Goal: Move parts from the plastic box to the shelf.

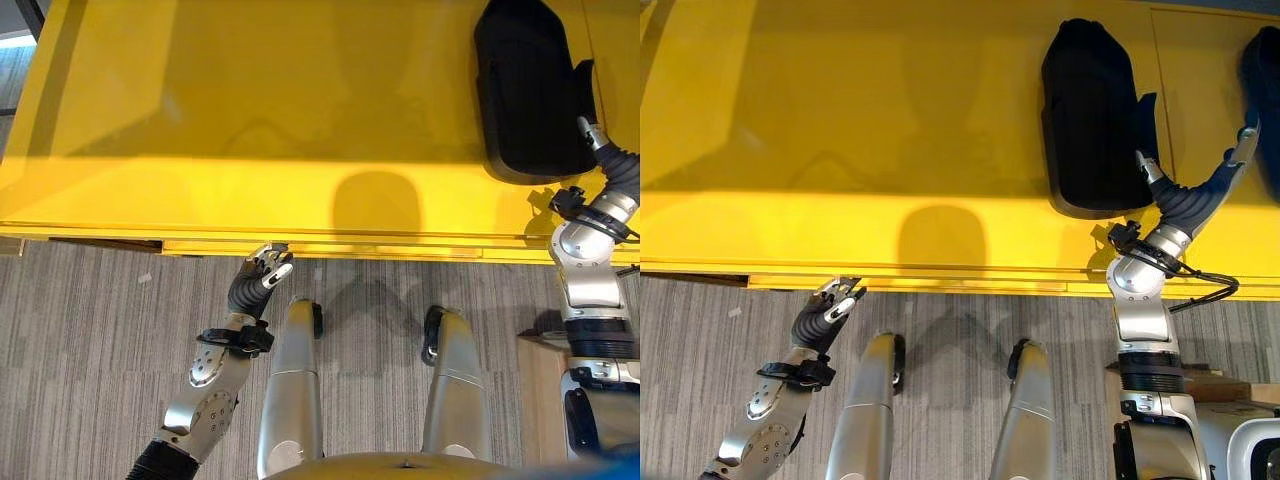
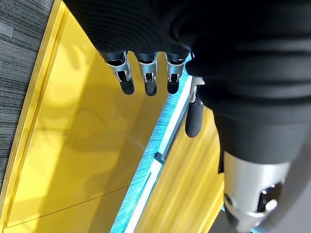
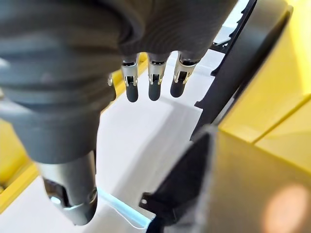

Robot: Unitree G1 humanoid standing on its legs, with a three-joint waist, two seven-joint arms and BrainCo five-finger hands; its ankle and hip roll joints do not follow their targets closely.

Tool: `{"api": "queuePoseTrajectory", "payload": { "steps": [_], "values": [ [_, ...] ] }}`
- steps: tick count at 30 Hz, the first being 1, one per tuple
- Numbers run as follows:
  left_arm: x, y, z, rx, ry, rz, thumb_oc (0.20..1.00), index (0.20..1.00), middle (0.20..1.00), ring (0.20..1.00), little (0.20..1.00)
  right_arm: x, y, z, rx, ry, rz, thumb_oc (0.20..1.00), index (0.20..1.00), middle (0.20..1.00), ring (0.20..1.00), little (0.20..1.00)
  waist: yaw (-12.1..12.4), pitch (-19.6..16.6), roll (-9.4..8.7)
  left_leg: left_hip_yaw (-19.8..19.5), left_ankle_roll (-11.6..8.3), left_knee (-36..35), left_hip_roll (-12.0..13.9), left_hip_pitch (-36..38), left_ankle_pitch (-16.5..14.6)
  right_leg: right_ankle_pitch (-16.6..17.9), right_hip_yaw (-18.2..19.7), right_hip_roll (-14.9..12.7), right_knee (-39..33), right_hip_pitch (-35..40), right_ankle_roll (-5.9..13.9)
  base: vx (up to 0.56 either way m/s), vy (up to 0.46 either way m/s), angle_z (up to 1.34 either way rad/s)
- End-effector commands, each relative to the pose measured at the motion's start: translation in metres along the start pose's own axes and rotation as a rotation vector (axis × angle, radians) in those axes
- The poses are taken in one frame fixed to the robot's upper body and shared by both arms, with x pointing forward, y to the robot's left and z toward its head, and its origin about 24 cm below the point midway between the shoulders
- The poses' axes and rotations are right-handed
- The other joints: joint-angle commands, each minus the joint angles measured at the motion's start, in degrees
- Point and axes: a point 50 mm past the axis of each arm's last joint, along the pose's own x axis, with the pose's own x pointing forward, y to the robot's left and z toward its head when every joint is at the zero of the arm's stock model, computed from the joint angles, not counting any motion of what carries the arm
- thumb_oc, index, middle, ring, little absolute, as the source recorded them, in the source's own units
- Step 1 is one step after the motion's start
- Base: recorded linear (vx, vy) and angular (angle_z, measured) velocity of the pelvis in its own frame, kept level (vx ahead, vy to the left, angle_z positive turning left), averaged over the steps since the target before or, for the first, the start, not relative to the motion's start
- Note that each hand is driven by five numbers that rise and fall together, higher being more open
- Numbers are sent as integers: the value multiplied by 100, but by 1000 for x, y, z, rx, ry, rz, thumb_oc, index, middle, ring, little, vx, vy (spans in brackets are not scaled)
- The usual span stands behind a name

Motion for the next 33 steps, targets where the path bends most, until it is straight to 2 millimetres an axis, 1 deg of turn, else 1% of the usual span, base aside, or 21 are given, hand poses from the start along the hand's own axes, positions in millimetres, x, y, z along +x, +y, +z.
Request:
{"api": "queuePoseTrajectory", "payload": {
  "steps": [1,9,16,22,33],
  "values": [
    [1,-7,12,20,-83,-38,1000,1000,1000,1000,1000,12,-5,7,-9,-72,-49,1000,1000,1000,1000,1000,103,-430,-43,-117,139,75,-188,-234,83,-292,-79,203,664,-131,-467,0,0,0],
    [-1,-7,13,28,-85,-38,1000,1000,1000,1000,1000,15,2,22,33,-122,-57,1000,1000,1000,1000,1000,147,-414,-45,-109,157,109,-209,-262,67,-298,-57,184,687,-163,-450,0,0,0],
    [0,-8,15,28,-97,-29,1000,1000,1000,1000,1000,10,-1,38,88,-189,-71,1000,1000,1000,1000,1000,126,-373,-59,-97,169,127,-241,-267,51,-311,-54,175,702,-160,-453,0,0,0],
    [0,-9,16,34,-105,-33,1000,1000,1000,1000,1000,8,2,46,108,-219,-64,1000,1000,1000,1000,1000,137,-369,-60,-98,177,130,-249,-284,54,-308,-40,171,701,-176,-447,0,0,0],
    [1,-10,20,36,-131,-27,1000,1000,1000,1000,1000,6,12,51,131,-220,-50,1000,1000,1000,1000,1000,207,-370,-38,-98,196,175,-296,-338,40,-330,-45,143,747,-200,-430,0,0,0]
  ]
}}
